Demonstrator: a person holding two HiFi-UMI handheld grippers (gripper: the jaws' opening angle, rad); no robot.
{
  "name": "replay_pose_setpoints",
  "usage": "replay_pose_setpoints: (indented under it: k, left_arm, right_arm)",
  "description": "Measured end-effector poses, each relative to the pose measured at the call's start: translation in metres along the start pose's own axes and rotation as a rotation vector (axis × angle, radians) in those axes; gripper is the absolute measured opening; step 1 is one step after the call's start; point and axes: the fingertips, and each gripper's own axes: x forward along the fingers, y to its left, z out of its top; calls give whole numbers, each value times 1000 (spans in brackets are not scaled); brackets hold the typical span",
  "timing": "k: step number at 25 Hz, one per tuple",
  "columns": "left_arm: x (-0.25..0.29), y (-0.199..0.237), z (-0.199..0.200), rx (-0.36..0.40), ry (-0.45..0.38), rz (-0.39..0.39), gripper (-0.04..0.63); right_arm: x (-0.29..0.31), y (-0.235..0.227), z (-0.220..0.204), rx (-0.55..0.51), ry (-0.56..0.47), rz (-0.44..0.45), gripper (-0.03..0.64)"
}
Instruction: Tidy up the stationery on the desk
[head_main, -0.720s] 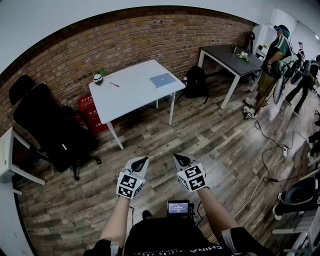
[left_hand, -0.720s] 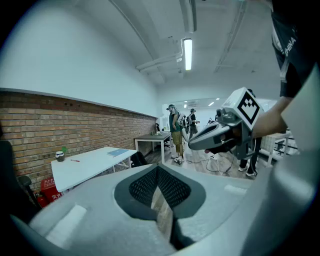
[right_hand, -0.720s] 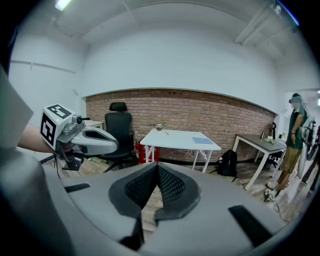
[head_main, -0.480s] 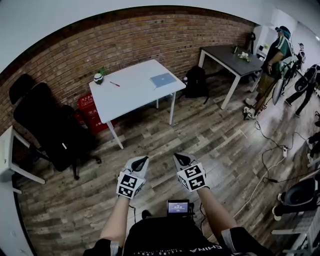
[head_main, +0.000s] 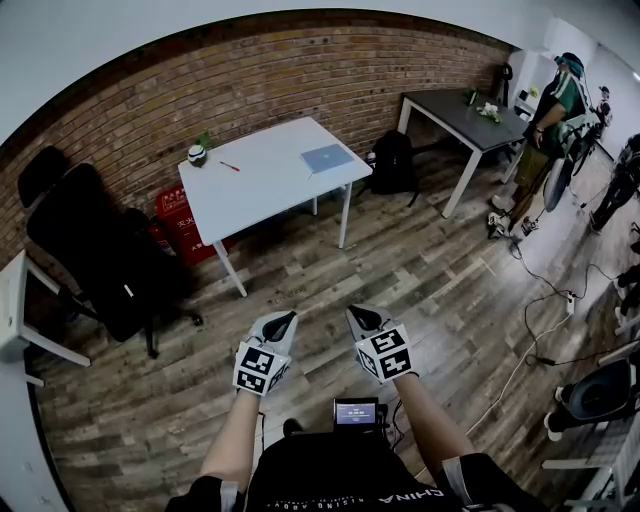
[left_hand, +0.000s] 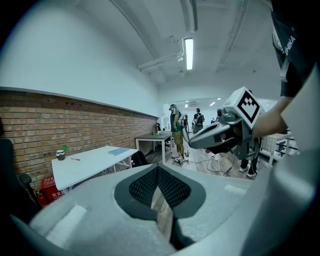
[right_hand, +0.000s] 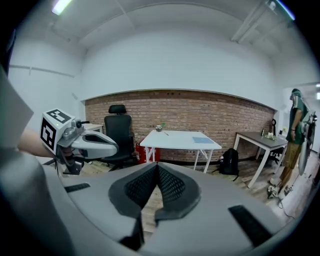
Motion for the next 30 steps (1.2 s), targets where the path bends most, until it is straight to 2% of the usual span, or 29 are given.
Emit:
replay_pose_setpoints:
  k: [17, 30]
  left_arm:
    - [15, -10, -2, 10, 27, 22, 8]
    - [58, -39, 4, 6, 50, 55, 8]
  right_arm:
    - [-6, -17, -10, 6, 6, 11, 9]
    - [-20, -72, -27, 9, 7, 33, 9]
